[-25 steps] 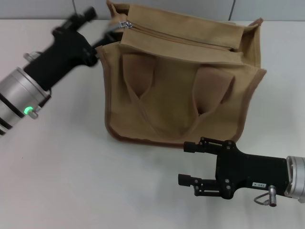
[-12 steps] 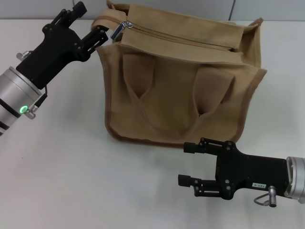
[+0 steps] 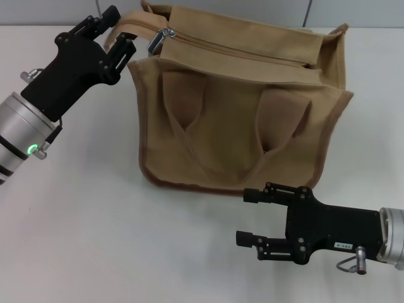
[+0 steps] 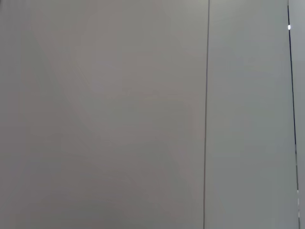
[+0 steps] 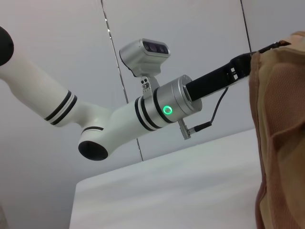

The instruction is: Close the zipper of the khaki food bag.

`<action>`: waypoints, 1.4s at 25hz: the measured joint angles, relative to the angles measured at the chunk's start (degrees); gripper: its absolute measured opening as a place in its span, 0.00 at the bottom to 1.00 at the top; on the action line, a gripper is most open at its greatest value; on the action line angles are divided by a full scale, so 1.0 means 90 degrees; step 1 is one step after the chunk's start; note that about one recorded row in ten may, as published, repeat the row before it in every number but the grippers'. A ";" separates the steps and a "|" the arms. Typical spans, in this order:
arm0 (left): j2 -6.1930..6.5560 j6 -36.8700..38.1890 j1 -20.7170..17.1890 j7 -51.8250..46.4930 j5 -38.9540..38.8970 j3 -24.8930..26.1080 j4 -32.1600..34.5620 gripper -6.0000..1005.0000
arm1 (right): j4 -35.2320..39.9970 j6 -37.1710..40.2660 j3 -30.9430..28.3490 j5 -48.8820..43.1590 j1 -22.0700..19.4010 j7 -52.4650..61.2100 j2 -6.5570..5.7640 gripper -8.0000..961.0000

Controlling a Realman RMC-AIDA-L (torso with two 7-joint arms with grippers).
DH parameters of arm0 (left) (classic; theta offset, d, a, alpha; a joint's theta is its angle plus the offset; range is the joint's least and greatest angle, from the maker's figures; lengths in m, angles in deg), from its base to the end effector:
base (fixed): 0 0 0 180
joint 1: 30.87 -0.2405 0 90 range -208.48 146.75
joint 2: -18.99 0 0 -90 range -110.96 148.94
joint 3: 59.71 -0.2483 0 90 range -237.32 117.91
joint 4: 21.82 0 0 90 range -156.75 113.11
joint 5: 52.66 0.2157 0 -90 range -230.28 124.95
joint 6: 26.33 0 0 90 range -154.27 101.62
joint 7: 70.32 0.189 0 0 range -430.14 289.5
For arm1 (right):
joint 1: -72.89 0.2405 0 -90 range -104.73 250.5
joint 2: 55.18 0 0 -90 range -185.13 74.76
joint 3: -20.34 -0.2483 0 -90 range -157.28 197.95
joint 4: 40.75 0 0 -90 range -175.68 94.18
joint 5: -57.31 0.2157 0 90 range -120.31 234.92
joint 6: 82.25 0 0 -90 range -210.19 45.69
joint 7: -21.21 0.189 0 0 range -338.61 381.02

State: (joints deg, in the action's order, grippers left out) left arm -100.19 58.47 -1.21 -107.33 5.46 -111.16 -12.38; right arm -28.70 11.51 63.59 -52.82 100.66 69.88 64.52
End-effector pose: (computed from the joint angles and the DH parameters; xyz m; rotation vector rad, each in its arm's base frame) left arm -0.2313 0.3689 -0.0196 -2.0091 -0.3619 -1.1507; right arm 0.2408 0.2563 -0.1064 -2.8397 0.4187 0.9898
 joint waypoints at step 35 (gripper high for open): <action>0.0001 0.1056 0.0297 -0.1205 0.0021 -0.0151 0.0119 0.03 | 0.0617 0.1584 -0.0406 0.2311 0.0158 0.3712 -0.0060 0.80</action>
State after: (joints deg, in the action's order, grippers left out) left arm -100.18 67.98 1.46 -118.18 5.65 -112.52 -11.31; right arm -23.14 25.77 59.93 -32.02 102.08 103.28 63.98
